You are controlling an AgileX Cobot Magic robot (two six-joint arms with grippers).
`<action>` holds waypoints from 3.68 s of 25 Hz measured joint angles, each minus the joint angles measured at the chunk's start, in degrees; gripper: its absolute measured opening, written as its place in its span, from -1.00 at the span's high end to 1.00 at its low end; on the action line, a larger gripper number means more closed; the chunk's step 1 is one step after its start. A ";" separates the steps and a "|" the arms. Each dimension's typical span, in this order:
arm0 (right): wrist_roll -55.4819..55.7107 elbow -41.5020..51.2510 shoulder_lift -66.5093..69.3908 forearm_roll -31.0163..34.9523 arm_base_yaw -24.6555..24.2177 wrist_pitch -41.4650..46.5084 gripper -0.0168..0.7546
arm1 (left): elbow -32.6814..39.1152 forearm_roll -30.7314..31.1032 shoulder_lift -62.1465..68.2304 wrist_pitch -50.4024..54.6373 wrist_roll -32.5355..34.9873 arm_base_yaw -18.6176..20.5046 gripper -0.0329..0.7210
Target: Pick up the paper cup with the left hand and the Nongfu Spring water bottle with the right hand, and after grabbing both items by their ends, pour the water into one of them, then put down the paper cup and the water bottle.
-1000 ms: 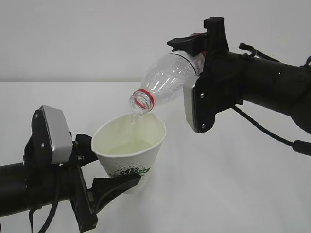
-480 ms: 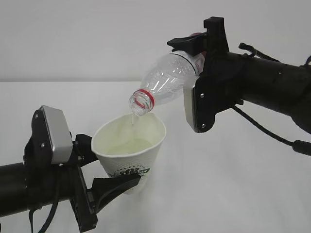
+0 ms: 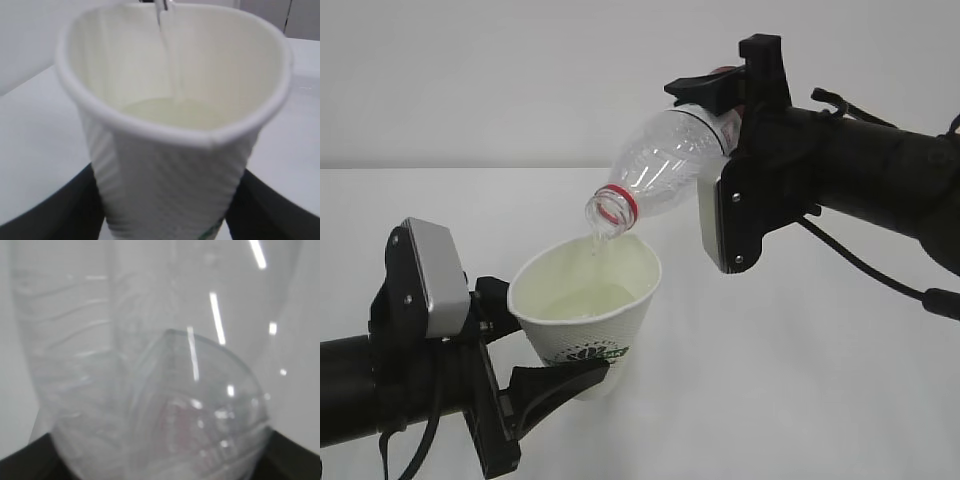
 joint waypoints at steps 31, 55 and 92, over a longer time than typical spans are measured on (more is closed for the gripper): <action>-0.60 0.00 0.00 0.21 0.00 -0.34 -0.35 | 0.00 0.00 0.00 0.74 0.00 0.00 -0.42; -1.78 0.00 0.00 0.58 0.00 -1.23 -0.35 | 0.00 0.00 0.00 1.06 0.00 0.00 -0.42; 15.31 0.00 0.00 2.14 0.00 -1.61 -0.35 | 0.00 0.00 0.00 1.06 0.00 0.00 -0.42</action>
